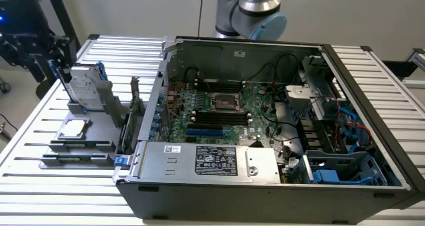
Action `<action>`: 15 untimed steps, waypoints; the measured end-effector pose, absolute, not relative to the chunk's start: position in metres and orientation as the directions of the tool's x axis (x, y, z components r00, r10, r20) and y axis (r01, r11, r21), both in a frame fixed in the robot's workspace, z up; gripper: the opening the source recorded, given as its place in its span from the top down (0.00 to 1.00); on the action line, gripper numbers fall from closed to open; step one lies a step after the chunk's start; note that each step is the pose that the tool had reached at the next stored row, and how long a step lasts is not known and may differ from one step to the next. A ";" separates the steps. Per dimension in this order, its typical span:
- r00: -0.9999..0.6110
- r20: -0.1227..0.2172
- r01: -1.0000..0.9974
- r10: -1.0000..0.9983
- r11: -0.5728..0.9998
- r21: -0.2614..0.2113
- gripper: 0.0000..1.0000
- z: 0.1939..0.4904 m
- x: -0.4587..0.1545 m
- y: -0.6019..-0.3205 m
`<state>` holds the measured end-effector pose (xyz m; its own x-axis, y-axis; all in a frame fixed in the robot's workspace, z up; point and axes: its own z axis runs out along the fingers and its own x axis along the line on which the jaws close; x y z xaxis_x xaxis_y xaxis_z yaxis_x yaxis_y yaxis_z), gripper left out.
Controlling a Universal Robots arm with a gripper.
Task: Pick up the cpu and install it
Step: 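Pick up the cpu and move it towards the insertion slot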
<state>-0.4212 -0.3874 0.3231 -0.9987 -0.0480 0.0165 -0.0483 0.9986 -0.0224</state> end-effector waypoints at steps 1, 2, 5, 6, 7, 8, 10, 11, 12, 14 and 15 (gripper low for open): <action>-0.999 0.017 -0.051 -0.051 0.998 -0.022 0.38 0.321 -0.421 -0.389; -0.998 0.018 -0.054 -0.054 0.998 -0.022 0.38 0.320 -0.421 -0.391; -0.998 0.019 -0.062 -0.062 0.998 -0.021 0.38 0.314 -0.421 -0.395; -0.998 0.019 -0.065 -0.064 0.998 -0.021 0.38 0.312 -0.421 -0.397; -0.998 0.020 -0.067 -0.067 0.998 -0.021 0.38 0.310 -0.421 -0.398; -0.997 0.020 -0.070 -0.069 0.997 -0.021 0.38 0.309 -0.421 -0.400; -0.997 0.020 -0.074 -0.073 0.997 -0.021 0.38 0.305 -0.421 -0.402; -0.997 0.020 -0.075 -0.074 0.997 -0.021 0.38 0.303 -0.421 -0.403; -0.997 0.020 -0.075 -0.074 0.997 -0.021 0.38 0.301 -0.421 -0.403; -0.997 0.020 -0.075 -0.074 0.997 -0.021 0.38 0.298 -0.421 -0.404; -0.997 0.020 -0.075 -0.074 0.997 -0.021 0.38 0.296 -0.421 -0.404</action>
